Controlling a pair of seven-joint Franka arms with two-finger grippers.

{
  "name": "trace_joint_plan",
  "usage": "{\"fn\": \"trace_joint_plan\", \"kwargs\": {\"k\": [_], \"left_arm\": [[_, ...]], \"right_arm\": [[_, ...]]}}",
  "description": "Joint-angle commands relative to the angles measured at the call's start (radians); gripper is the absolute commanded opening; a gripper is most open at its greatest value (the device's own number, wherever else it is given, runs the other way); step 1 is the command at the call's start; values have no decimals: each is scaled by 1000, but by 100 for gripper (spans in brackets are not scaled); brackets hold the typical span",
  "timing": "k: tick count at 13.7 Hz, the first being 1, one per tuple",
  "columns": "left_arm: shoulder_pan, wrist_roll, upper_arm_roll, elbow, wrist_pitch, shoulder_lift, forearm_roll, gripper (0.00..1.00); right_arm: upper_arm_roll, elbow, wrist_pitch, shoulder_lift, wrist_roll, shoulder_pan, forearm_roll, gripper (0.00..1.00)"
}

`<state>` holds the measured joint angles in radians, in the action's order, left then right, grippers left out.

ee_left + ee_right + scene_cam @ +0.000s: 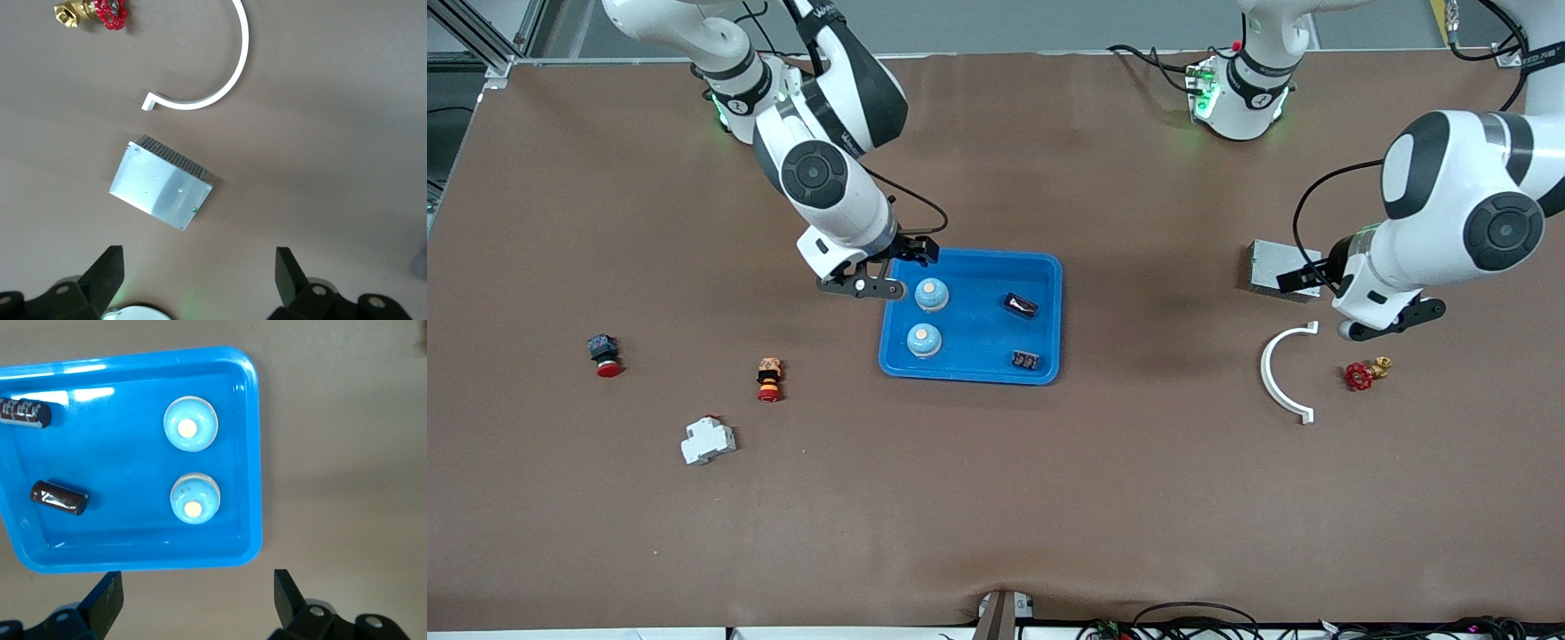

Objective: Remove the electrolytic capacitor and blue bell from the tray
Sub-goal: 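Lower the right gripper to a button while the left gripper reaches a capacitor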

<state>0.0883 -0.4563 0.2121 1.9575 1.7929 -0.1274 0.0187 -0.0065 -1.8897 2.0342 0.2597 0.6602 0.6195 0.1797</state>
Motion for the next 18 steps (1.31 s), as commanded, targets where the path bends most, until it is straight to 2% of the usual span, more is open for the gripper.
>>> {"fn": "trace_joint_plan", "kwargs": {"k": [1, 5, 9, 12, 18], "left_arm": [[-13, -138, 59, 35, 57, 8, -11, 100], [-16, -345, 162, 5, 74, -53, -19, 100], [-30, -552, 249, -87, 77, -165, -20, 100], [-126, -770, 254, -146, 152, -247, -19, 100], [-264, -1053, 254, -310, 258, -434, -13, 100]], "right_arm": [[-10, -6, 64, 39, 12, 25, 23, 100], [-12, -22, 162, 104, 10, 45, 20, 100], [-12, -22, 187, 161, 9, 85, 15, 100], [-13, -22, 215, 196, 9, 86, -2, 100], [-15, -22, 267, 253, 9, 80, -13, 100]]}}
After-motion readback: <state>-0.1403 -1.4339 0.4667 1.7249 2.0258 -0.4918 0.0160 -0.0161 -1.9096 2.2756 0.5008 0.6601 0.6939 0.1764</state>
